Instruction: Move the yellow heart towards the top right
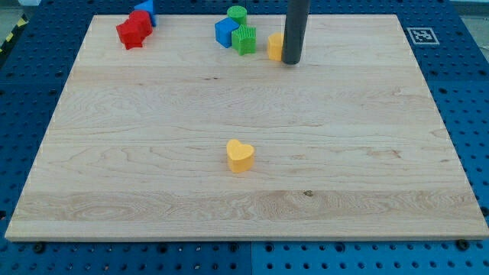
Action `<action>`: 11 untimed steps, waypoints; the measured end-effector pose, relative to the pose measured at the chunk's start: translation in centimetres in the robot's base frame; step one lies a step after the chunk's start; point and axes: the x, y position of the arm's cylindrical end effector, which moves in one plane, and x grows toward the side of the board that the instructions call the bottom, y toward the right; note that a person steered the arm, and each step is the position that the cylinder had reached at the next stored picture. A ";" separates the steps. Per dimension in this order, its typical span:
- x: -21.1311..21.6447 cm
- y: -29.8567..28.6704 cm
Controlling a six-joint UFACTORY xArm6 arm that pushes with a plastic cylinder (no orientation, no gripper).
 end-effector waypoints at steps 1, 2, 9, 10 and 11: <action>-2.2 -0.5; -3.5 -1.8; 22.4 -18.4; 22.4 -18.3; 22.4 -13.6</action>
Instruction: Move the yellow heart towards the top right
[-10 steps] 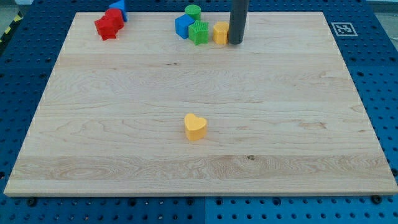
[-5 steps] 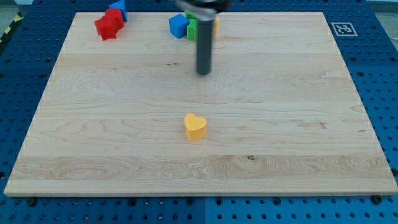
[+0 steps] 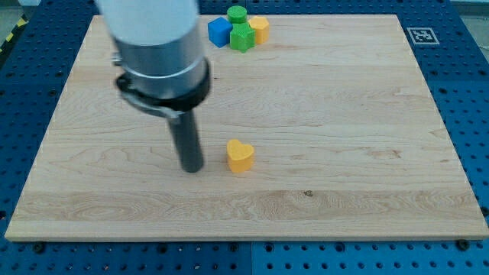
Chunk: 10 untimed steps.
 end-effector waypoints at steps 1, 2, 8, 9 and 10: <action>0.0 6.4; 0.0 11.6; -6.9 15.2; -8.9 18.0; -11.3 21.0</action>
